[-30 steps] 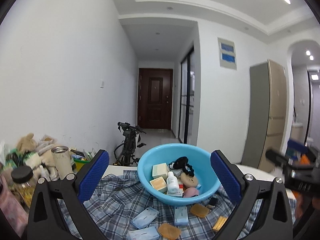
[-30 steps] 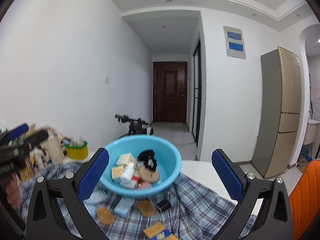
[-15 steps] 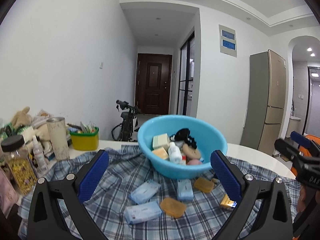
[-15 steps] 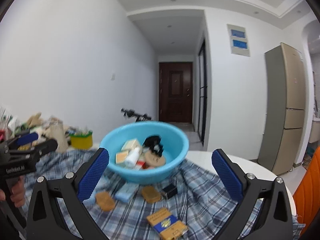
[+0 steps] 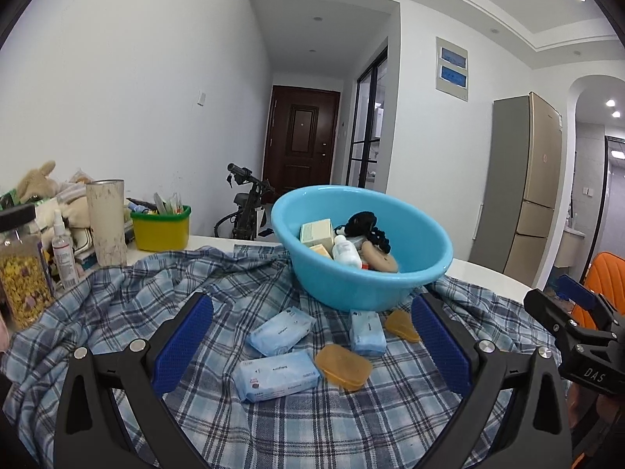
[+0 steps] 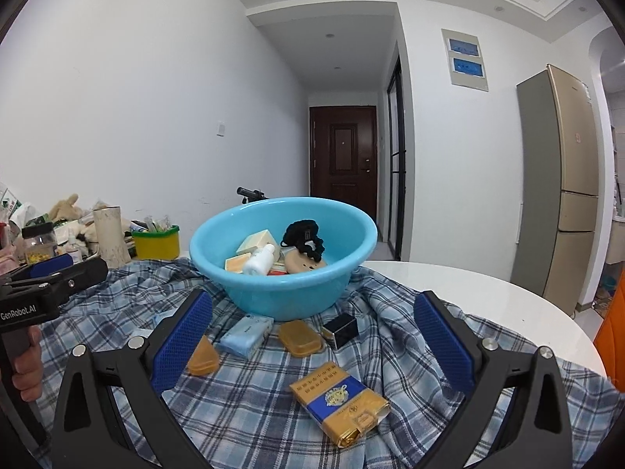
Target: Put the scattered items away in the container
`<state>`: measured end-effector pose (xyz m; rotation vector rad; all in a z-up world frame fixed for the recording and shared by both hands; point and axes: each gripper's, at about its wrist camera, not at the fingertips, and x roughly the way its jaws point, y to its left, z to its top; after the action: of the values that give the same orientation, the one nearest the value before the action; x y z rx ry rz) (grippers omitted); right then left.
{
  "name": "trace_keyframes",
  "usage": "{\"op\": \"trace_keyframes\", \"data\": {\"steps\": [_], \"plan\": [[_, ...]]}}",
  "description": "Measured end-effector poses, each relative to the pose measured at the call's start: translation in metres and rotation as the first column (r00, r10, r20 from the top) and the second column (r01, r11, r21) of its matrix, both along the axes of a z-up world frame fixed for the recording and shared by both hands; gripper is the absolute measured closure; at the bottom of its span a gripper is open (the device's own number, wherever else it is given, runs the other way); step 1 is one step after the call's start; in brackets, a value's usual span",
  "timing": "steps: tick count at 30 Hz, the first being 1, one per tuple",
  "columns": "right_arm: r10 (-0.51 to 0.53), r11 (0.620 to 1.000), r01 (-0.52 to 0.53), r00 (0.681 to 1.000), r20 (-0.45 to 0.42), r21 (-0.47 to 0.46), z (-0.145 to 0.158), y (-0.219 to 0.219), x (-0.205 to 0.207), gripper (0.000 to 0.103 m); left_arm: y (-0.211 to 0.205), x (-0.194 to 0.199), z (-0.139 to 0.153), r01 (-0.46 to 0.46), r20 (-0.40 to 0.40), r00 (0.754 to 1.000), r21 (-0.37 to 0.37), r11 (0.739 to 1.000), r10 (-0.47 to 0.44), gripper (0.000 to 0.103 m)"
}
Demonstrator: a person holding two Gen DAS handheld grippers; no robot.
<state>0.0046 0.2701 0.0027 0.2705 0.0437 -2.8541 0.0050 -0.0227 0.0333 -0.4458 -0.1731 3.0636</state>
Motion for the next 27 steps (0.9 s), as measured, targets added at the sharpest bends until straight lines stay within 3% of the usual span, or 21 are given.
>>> {"op": "trace_keyframes", "data": {"steps": [8, 20, 27], "plan": [[-0.009, 0.999, 0.01, 1.0, -0.027, 0.032, -0.011, -0.003, 0.003, 0.001, 0.002, -0.001, -0.009, 0.003, -0.024, 1.0, -0.033, 0.999, -0.004, 0.0], [-0.059, 0.998, 0.056, 0.994, 0.09, 0.028, -0.019, 0.002, -0.019, 0.001, 0.006, 0.004, -0.033, -0.011, -0.016, 1.0, -0.079, 0.997, 0.009, 0.0], [-0.048, 0.998, 0.044, 0.994, 0.095, 0.042, -0.019, -0.001, -0.017, 0.001, 0.008, 0.003, -0.034, -0.015, -0.004, 1.0, -0.099, 0.995, 0.015, 0.0]]}}
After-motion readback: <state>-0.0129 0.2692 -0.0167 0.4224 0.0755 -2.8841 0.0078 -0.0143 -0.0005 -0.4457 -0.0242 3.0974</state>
